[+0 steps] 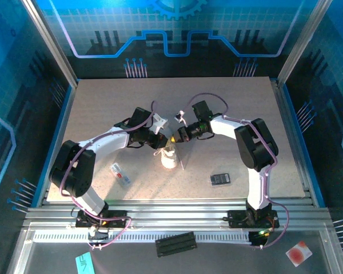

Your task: Tie the shoes

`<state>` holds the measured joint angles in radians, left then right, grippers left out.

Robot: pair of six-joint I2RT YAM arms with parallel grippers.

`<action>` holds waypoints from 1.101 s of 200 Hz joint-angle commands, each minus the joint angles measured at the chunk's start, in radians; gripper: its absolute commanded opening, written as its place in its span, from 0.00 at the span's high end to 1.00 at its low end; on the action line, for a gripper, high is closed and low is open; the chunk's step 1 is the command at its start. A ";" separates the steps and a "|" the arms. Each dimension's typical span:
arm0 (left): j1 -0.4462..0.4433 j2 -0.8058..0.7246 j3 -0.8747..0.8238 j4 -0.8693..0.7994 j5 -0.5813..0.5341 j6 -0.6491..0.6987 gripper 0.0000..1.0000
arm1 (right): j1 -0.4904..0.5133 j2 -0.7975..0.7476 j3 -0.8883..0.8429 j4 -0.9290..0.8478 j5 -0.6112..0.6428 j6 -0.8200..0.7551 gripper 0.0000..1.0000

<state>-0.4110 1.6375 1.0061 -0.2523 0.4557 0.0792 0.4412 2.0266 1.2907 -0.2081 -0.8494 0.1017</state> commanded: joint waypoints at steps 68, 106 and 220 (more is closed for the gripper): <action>-0.011 -0.064 -0.005 -0.015 -0.010 0.019 0.68 | -0.006 0.000 -0.020 0.065 -0.071 0.019 0.96; 0.026 -0.117 -0.007 -0.019 -0.001 -0.021 0.61 | -0.006 0.001 -0.014 0.055 -0.074 0.013 0.97; 0.096 0.053 0.083 -0.078 0.058 -0.310 0.69 | 0.000 -0.018 0.015 -0.063 -0.053 -0.048 1.00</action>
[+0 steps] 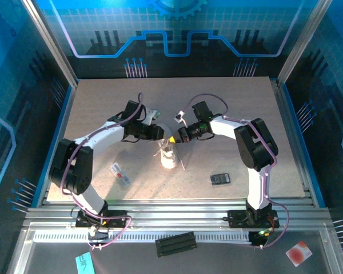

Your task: Tie the shoes

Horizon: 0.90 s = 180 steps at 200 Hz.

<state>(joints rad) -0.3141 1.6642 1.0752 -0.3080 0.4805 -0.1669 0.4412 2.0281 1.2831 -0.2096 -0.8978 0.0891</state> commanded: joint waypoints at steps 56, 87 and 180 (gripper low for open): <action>-0.006 0.029 -0.026 0.022 0.042 -0.079 0.70 | 0.007 -0.042 0.025 -0.095 0.007 -0.050 1.00; -0.016 0.032 -0.024 0.020 0.041 -0.068 0.74 | 0.008 -0.052 0.034 -0.102 0.014 -0.043 1.00; -0.050 -0.019 -0.033 0.051 0.046 0.030 1.00 | 0.016 -0.068 0.066 -0.177 0.006 -0.063 1.00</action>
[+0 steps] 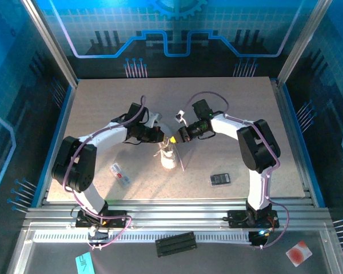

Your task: Tie the shoes

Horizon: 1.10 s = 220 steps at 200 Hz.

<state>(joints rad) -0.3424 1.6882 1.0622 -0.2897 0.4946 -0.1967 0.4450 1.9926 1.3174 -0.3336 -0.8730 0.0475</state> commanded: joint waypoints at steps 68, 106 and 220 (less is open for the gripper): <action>-0.046 -0.106 -0.069 0.123 0.025 0.091 1.00 | 0.032 0.001 0.055 -0.097 -0.015 -0.021 1.00; -0.050 -0.111 -0.073 0.124 0.031 0.108 1.00 | 0.033 0.014 0.059 -0.086 -0.024 0.000 1.00; -0.081 -0.062 -0.067 0.091 0.071 0.143 1.00 | 0.035 0.015 -0.134 0.287 0.008 0.204 1.00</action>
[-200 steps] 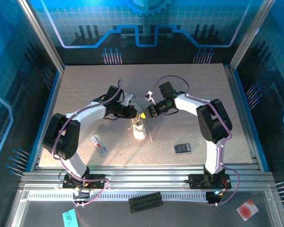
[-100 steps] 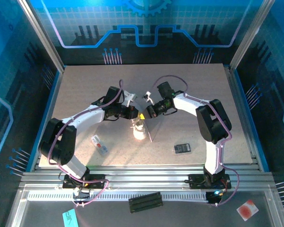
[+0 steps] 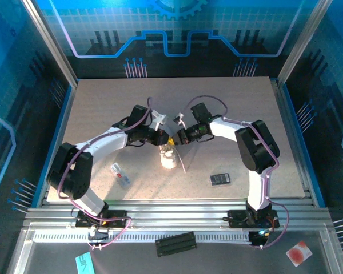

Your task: Tie the shoes

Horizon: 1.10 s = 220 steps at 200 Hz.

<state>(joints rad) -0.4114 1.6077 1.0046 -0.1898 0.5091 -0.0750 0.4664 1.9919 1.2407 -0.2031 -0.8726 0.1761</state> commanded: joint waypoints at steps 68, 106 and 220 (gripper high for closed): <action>-0.009 0.032 0.027 -0.066 0.046 0.031 0.71 | 0.014 0.008 -0.127 0.344 0.015 0.154 1.00; 0.020 0.021 0.037 -0.047 0.065 -0.015 0.64 | 0.016 0.010 -0.122 0.322 0.007 0.126 1.00; 0.191 -0.060 -0.084 0.082 0.140 -0.241 0.68 | 0.018 0.024 -0.107 0.274 0.009 0.093 1.00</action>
<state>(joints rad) -0.2607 1.5440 0.9478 -0.1398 0.5911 -0.2192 0.4709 1.9942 1.1202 0.0978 -0.8677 0.2943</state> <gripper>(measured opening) 0.375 0.041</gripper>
